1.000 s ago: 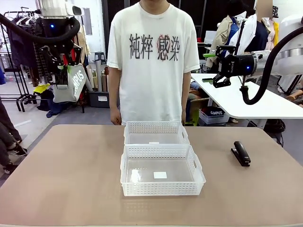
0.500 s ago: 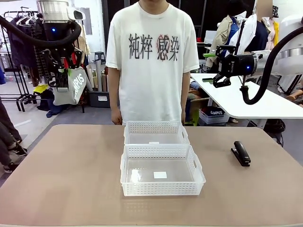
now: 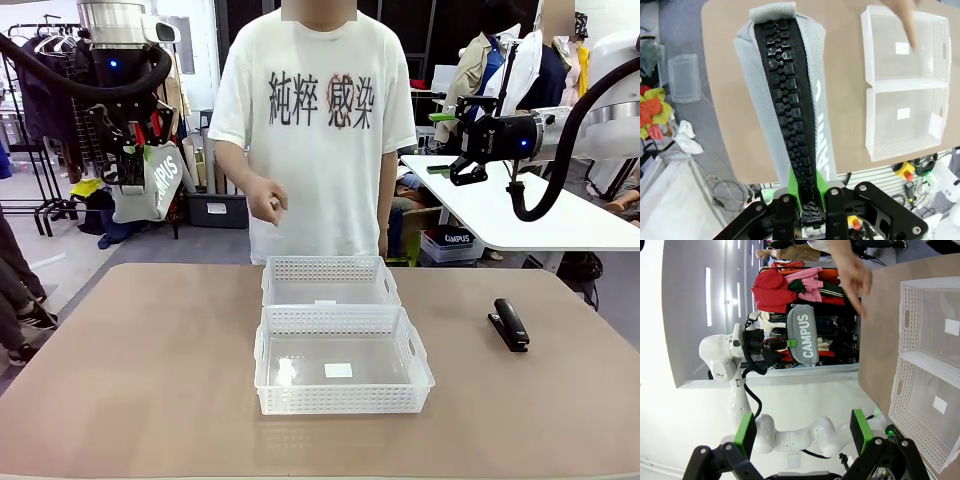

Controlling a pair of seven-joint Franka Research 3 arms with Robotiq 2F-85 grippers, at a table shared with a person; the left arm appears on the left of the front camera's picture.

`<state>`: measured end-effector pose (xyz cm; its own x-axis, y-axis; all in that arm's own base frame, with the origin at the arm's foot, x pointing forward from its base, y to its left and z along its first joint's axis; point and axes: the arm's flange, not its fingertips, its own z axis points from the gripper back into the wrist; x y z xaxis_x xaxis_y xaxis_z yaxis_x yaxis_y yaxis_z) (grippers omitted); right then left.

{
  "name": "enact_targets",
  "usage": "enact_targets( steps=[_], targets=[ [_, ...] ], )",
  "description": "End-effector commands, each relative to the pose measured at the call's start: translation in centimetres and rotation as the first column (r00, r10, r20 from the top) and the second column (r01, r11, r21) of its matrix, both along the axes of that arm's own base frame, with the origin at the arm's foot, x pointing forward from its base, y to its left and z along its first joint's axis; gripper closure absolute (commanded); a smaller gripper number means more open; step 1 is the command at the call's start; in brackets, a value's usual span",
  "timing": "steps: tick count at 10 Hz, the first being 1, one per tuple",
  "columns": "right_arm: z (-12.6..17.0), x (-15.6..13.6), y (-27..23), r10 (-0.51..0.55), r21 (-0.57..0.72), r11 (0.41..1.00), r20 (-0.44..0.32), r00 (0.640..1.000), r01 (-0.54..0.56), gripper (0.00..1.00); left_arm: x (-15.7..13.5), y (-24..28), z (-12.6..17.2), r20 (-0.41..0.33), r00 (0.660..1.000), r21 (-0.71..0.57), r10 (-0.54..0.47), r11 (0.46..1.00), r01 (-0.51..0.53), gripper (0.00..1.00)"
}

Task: Distribute items into two baskets.
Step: Move the picked Pencil pouch towards the Organizing basket indicated by the person, stopping as directed.

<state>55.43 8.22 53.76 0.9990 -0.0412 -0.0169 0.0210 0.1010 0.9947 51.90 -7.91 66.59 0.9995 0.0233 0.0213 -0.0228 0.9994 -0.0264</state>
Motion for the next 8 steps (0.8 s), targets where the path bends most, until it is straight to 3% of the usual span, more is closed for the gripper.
enact_targets(
  steps=[1,8],
  targets=[
    [0.35,-0.05,0.11,-0.008,-0.002,1.000,0.006,1.000,0.008,0.00,-0.47,0.22,0.11,0.003,1.000,0.008,0.003,1.000,-0.003,1.00],
    [0.35,-0.05,0.11,-0.008,-0.002,1.000,0.006,1.000,0.008,0.00,-0.47,0.22,0.11,0.003,1.000,0.008,0.003,1.000,-0.003,1.00]
  ],
)
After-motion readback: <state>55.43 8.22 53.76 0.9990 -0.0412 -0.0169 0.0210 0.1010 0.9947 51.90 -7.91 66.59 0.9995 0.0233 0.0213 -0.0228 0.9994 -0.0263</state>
